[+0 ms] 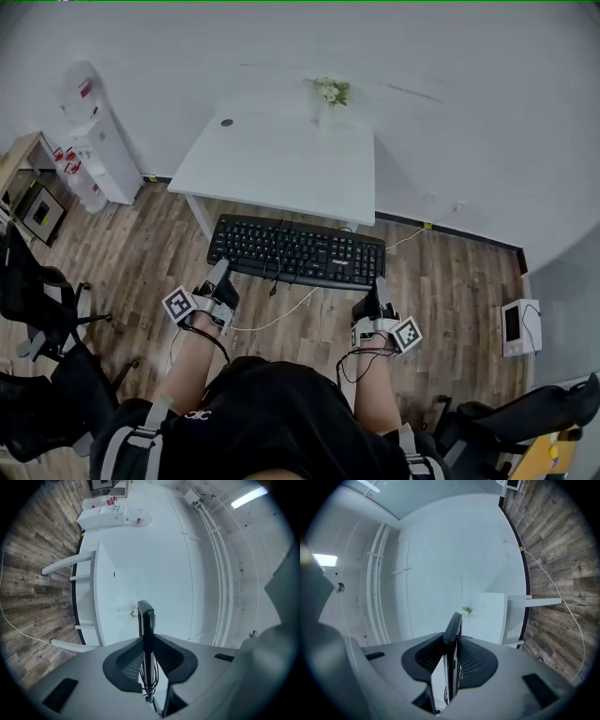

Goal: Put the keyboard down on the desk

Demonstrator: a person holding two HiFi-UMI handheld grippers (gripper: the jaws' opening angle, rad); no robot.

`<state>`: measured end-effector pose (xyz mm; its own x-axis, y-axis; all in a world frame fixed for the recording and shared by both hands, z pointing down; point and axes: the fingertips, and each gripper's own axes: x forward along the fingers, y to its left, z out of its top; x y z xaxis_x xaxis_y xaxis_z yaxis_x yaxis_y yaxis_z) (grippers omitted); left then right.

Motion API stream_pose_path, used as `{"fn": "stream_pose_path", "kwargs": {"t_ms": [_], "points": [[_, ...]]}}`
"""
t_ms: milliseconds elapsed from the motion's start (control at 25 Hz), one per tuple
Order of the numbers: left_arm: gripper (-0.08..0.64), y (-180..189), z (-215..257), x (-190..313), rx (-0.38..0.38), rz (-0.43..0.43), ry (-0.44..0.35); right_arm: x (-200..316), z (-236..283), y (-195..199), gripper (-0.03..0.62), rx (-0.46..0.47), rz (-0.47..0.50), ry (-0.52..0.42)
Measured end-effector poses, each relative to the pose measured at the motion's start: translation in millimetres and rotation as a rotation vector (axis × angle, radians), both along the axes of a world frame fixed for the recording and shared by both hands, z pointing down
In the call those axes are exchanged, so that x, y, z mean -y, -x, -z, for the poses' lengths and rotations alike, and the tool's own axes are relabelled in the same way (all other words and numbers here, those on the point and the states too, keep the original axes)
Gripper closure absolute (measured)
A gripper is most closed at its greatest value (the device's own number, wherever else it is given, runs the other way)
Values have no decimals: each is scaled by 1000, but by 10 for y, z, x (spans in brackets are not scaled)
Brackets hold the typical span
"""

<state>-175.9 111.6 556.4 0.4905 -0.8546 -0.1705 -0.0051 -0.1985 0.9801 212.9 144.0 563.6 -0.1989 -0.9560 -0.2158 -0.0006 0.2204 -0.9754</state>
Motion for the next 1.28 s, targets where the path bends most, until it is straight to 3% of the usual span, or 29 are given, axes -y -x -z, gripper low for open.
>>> {"fn": "stream_pose_path", "kwargs": {"t_ms": [400,760,1280], "points": [[494,-152,16,30,11,5,-11,120,-8,-141,503,8,19,-16],[494,-137,-248,449,5,1,-8,523,-177,-140,503,-7,24,-13],[494,-291,-420,1726,-21,-41,6,1637,-248,-266,503,-32,-21,3]]}}
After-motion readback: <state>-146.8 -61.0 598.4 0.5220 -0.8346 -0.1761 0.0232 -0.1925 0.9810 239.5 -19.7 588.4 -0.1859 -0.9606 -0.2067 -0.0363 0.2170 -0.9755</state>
